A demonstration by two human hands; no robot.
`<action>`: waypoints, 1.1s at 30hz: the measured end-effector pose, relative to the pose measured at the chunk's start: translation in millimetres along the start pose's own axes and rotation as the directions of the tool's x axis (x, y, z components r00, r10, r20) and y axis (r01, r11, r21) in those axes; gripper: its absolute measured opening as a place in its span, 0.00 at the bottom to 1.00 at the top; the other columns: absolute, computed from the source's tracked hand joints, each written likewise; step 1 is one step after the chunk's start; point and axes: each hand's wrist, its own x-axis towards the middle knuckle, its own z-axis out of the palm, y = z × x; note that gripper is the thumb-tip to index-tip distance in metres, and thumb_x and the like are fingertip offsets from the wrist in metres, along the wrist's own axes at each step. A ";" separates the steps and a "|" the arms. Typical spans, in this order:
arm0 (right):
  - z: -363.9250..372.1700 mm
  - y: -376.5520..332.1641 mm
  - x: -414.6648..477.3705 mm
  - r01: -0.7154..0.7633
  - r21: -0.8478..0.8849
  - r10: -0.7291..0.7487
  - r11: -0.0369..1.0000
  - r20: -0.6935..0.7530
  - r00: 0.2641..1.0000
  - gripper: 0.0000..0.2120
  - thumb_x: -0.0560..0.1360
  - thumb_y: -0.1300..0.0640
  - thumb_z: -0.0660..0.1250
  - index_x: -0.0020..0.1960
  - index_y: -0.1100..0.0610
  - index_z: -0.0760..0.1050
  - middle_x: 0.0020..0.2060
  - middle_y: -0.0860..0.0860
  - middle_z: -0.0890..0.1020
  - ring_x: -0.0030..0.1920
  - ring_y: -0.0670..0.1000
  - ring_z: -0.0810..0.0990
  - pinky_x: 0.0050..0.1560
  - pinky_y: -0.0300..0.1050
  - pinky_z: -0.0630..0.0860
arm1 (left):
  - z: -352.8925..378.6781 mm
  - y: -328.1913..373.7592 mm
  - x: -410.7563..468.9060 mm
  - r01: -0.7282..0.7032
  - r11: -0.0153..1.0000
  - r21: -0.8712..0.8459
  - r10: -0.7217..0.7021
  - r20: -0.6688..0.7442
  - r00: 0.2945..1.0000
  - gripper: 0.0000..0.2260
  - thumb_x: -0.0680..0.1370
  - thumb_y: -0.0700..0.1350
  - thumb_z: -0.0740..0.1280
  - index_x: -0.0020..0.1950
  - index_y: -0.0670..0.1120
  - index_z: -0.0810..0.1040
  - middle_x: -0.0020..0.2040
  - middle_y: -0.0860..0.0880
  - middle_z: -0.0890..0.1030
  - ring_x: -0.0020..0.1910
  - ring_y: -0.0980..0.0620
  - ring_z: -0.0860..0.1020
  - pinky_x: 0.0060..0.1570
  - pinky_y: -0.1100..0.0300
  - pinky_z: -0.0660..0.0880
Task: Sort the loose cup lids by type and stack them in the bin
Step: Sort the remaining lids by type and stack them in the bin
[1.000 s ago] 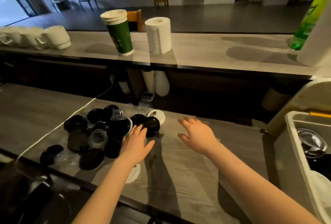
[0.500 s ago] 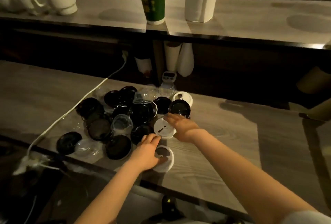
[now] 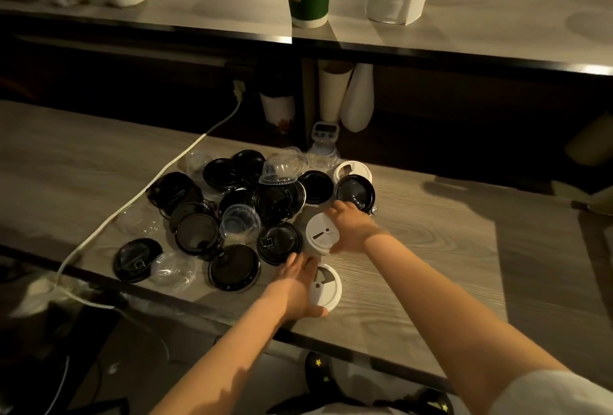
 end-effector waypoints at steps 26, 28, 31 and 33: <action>-55.3 -8.6 -55.5 0.311 0.740 -0.067 0.596 -0.340 0.938 0.39 0.61 0.61 0.78 0.65 0.51 0.62 0.59 0.43 0.67 0.61 0.46 0.69 0.56 0.33 0.71 | -102.8 28.2 0.0 -0.375 -0.290 -0.881 -0.389 -0.249 0.887 0.06 0.79 0.38 0.60 0.52 0.42 0.76 0.45 0.45 0.80 0.44 0.49 0.78 0.41 0.57 0.74; -50.0 -13.0 -55.0 0.330 0.670 -0.091 0.665 -0.366 0.926 0.41 0.62 0.62 0.78 0.68 0.49 0.60 0.62 0.45 0.66 0.63 0.45 0.67 0.57 0.26 0.65 | -102.2 24.9 -4.1 -0.382 -0.288 -0.878 -0.357 -0.272 0.894 0.09 0.78 0.43 0.61 0.52 0.40 0.78 0.47 0.43 0.81 0.46 0.48 0.79 0.44 0.56 0.75; -44.5 -18.3 -54.9 0.338 0.643 -0.082 0.688 -0.393 0.916 0.41 0.62 0.61 0.79 0.68 0.46 0.60 0.64 0.47 0.67 0.64 0.46 0.66 0.60 0.29 0.64 | -93.7 17.7 -5.3 -0.405 -0.058 -0.912 -0.313 -0.369 0.875 0.13 0.77 0.42 0.65 0.61 0.42 0.72 0.57 0.41 0.77 0.55 0.45 0.77 0.51 0.53 0.74; -43.6 -20.5 -53.4 0.342 0.634 -0.097 0.693 -0.388 0.917 0.41 0.63 0.61 0.79 0.67 0.45 0.60 0.64 0.47 0.67 0.65 0.47 0.66 0.63 0.36 0.66 | -87.2 12.0 -5.4 -0.413 0.009 -0.911 -0.295 -0.397 0.869 0.14 0.77 0.37 0.64 0.62 0.44 0.69 0.57 0.43 0.76 0.56 0.45 0.76 0.54 0.53 0.74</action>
